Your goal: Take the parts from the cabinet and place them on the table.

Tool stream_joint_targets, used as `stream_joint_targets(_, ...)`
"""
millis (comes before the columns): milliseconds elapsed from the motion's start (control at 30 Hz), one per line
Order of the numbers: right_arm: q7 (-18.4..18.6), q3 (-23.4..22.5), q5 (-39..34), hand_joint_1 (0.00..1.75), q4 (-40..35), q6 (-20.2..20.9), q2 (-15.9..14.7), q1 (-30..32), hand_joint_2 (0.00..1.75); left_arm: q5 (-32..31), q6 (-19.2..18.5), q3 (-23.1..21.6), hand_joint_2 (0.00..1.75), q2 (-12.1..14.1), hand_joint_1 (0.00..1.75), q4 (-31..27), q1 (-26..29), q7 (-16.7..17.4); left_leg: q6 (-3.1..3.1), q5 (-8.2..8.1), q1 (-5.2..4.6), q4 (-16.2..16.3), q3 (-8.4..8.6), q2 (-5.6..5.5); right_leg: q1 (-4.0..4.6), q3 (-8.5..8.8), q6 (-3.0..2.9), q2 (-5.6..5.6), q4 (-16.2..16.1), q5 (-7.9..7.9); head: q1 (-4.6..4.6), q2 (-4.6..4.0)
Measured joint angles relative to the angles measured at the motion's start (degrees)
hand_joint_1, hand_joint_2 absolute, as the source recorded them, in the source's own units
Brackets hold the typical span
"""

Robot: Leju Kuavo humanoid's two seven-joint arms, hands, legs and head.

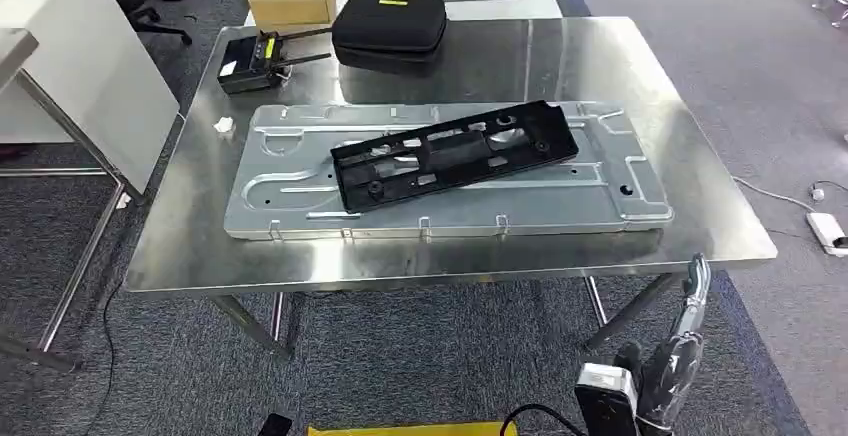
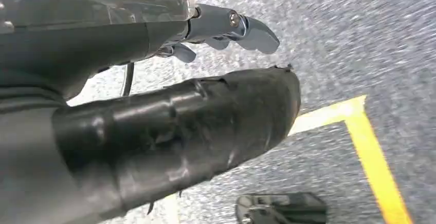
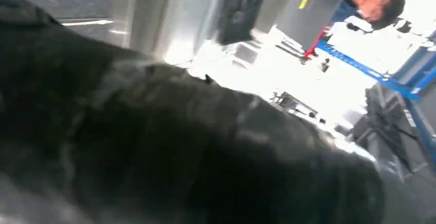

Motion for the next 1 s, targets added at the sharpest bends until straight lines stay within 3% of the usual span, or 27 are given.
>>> stream_joint_targets(33,-0.2,-0.3,0.0,0.0,0.0,0.0,0.0,0.3,0.0,0.1,0.0,0.0,0.0,0.0,0.0,0.0,0.1,0.0,-0.22,0.37,0.02,0.2,-0.74,0.03,-0.2,2.43,0.06,0.0,-2.6,1.89,0.0,0.0)
stream_joint_targets(100,-0.3,-0.8,-0.2,0.0,0.0,0.0,0.0,0.5,0.0,0.2,0.0,0.1,0.0,0.0,0.0,0.0,0.1,-0.1,-0.69,0.89,0.1,0.9,-1.91,0.01,-0.45,9.65,0.0,-0.03,-12.4,4.53,0.0,0.0)
stream_joint_targets(133,-0.3,-1.0,-0.2,0.0,-0.2,0.0,0.0,0.6,0.0,0.4,0.0,0.2,0.0,0.0,0.0,0.0,0.1,-0.2,-1.07,1.12,-0.04,1.3,-2.38,-0.04,-0.41,12.65,-0.18,0.02,-17.5,2.36,0.0,0.0)
stream_joint_targets(233,-0.4,-1.9,-0.3,0.0,-0.5,0.0,0.2,1.5,0.0,0.5,0.1,0.3,0.0,0.1,0.0,0.0,0.2,-0.6,-2.3,2.24,0.05,1.1,-2.23,-0.05,0.42,11.82,-1.4,0.17,-17.4,3.39,-0.07,0.0)
stream_joint_targets(267,-0.4,-2.3,-0.4,0.0,-0.5,0.0,0.4,1.8,0.0,0.5,0.1,0.3,0.0,0.1,0.0,0.0,0.3,-0.7,-2.77,2.69,0.0,0.9,-2.33,-0.09,0.47,11.57,-1.95,0.14,-17.5,3.82,0.04,0.0)
stream_joint_targets(300,-0.5,-2.6,-0.5,0.0,-0.6,0.0,0.7,2.2,0.0,0.5,0.1,0.5,0.0,0.3,0.0,0.0,0.5,-0.7,-3.1,2.53,0.26,1.3,-2.83,-0.28,-0.15,10.95,-2.67,-0.04,-18.1,4.79,0.03,0.0)
stream_joint_targets(333,-0.6,-2.8,-0.5,0.0,-0.6,0.0,0.9,2.4,0.0,0.5,0.2,0.6,0.0,0.3,0.0,0.0,0.6,-0.9,-3.27,-0.35,0.31,2.7,-3.66,-0.36,-0.03,10.1,-3.24,-0.14,-18.2,5.52,-0.04,0.0)
stream_joint_targets(367,-0.6,-3.1,-0.5,0.0,-0.6,0.0,1.2,2.8,0.0,0.6,0.2,0.7,0.0,0.3,0.0,0.0,0.7,-0.9,-3.4,-4.29,0.32,5.8,-4.69,-0.4,0.02,9.27,-3.71,-0.17,-18.2,6.27,-0.13,0.0)
stream_joint_targets(433,-0.9,-3.6,-0.5,0.0,-0.7,0.1,1.4,3.6,0.0,0.7,0.2,0.8,0.0,0.4,0.0,0.0,0.8,-0.9,-3.71,-10.27,0.33,14.0,-6.25,-0.4,0.33,7.56,-3.81,-0.27,-18.1,7.54,-0.13,0.0)
stream_joint_targets(467,-1.0,-3.7,-0.5,0.0,-0.6,0.1,1.5,4.0,0.0,0.7,0.2,0.9,0.0,0.4,0.0,0.0,0.8,-1.0,-3.76,-11.06,0.32,17.2,-6.51,-0.4,0.47,6.88,-3.79,-0.3,-17.9,8.18,-0.13,0.0)
stream_joint_targets(500,-1.1,-3.9,-0.5,0.0,-0.6,0.1,1.5,4.3,0.0,0.7,0.2,1.0,0.0,0.4,0.0,0.0,0.8,-1.0,-3.71,-10.09,0.32,18.4,-5.81,-0.39,0.58,5.85,-3.75,-0.34,-17.7,8.76,-0.15,0.0)
stream_joint_targets(533,-1.3,-4.2,-0.5,0.0,-0.7,0.1,1.6,4.5,0.0,0.7,0.2,1.1,0.0,0.5,0.0,0.0,0.8,-1.0,-3.59,-7.9,0.31,17.1,-3.91,-0.4,0.64,4.89,-3.66,-0.36,-17.4,9.31,-0.13,0.0)
stream_joint_targets(567,-1.5,-4.4,-0.5,0.0,-0.7,0.1,1.8,4.8,0.0,0.7,0.2,1.2,0.0,0.5,0.0,0.0,0.8,-1.0,-3.38,-5.68,0.29,13.6,-0.86,-0.4,0.7,4.04,-3.55,-0.36,-17.1,9.81,-0.15,0.0)
stream_joint_targets(600,-1.7,-4.6,-0.5,0.0,-0.9,0.1,2.0,5.1,0.0,0.7,0.3,1.2,0.0,0.5,0.0,0.0,0.8,-1.0,-2.99,-4.49,0.23,8.4,3.01,-0.41,0.76,3.32,-3.4,-0.34,-16.9,10.27,-0.15,0.0)
stream_joint_targets(633,-1.9,-4.7,-0.5,0.0,-1.1,0.1,2.1,5.3,0.0,0.7,0.3,1.2,0.0,0.6,0.0,0.0,0.7,-1.0,-2.44,-5.65,-0.01,3.1,6.68,-0.45,0.72,3.0,-3.22,-0.36,-16.6,10.71,-0.15,0.0)
stream_joint_targets(667,-2.2,-4.8,-0.6,0.0,-1.3,0.1,2.2,5.5,0.0,0.7,0.3,1.2,0.0,0.7,0.0,0.0,0.7,-1.0,-2.25,-7.12,-0.26,-1.2,9.19,-0.45,0.97,2.68,-2.81,-0.26,-16.4,11.15,-0.13,0.0)
stream_joint_targets(733,-2.6,-5.0,-0.6,0.0,-1.7,0.0,2.5,5.7,0.0,0.6,0.4,1.3,0.0,0.7,0.0,0.0,0.7,-1.0,-1.93,-6.59,-0.58,-1.0,8.26,-0.43,0.64,2.9,-2.05,-0.46,-16.9,12.25,-0.26,0.0)
stream_joint_targets(767,-2.7,-5.0,-0.8,0.0,-1.8,0.0,2.6,5.8,0.0,0.6,0.4,1.3,0.0,0.7,0.0,0.0,0.7,-1.0,-1.47,-6.11,-0.66,-1.0,7.98,-0.41,0.56,2.95,-1.7,-0.46,-17.2,12.89,-0.28,0.0)
stream_joint_targets(800,-2.7,-5.0,-0.8,0.0,-2.1,0.0,2.7,6.1,0.0,0.6,0.4,1.3,0.0,0.7,0.0,0.0,0.9,-1.0,-0.93,-4.94,-0.11,-1.7,7.52,-0.27,0.87,2.76,-1.24,-0.33,-17.3,13.3,-0.17,0.0)
stream_joint_targets(833,-2.8,-5.2,-0.9,0.0,-2.2,0.0,2.7,6.4,0.0,0.6,0.4,1.3,0.0,0.7,0.0,0.0,0.8,-1.0,-0.6,-4.21,-0.06,-1.7,6.92,0.22,0.49,2.13,-1.09,-0.04,-16.3,11.04,-0.26,0.0)
stream_joint_targets(867,-2.8,-5.4,-1.0,0.0,-2.3,0.0,2.8,6.5,0.0,0.6,0.4,1.4,0.0,0.7,0.0,0.0,0.8,-1.0,-0.05,-3.54,-0.05,-1.7,6.05,0.22,0.45,1.46,-1.02,-0.03,-13.9,7.16,-0.04,0.0)
stream_joint_targets(900,-2.9,-5.4,-1.0,0.0,-2.4,0.0,2.8,6.5,0.0,0.6,0.4,1.4,0.0,0.8,0.0,0.0,0.8,-1.0,0.06,-2.8,-0.08,-1.7,5.13,0.23,0.29,0.69,-0.75,-0.04,-10.1,3.07,-0.09,0.0)
stream_joint_targets(933,-2.9,-5.5,-1.0,0.0,-2.4,0.0,2.8,6.5,0.0,0.6,0.4,1.4,0.0,0.8,0.0,0.0,0.8,-1.0,0.05,-2.06,-0.14,-1.6,4.16,0.3,0.23,0.0,-0.49,-0.04,-5.8,0.06,-0.04,0.0)
stream_joint_targets(967,-2.9,-5.5,-1.0,0.0,-2.4,0.0,2.8,6.6,0.0,0.6,0.4,1.4,0.0,0.8,0.0,0.0,0.9,-1.0,0.01,-1.35,-0.14,-1.5,3.13,0.39,0.21,-0.45,-0.26,-0.04,-2.0,-1.17,-0.09,0.0)
stream_joint_targets(1000,-3.0,-5.6,-1.0,0.0,-2.4,0.0,2.8,6.7,0.0,0.6,0.4,1.4,0.0,0.8,0.0,0.0,0.9,-1.0,-0.14,-0.67,-0.14,-1.2,2.18,0.45,0.17,-0.19,-0.13,-0.05,0.2,-0.23,-0.07,0.0)
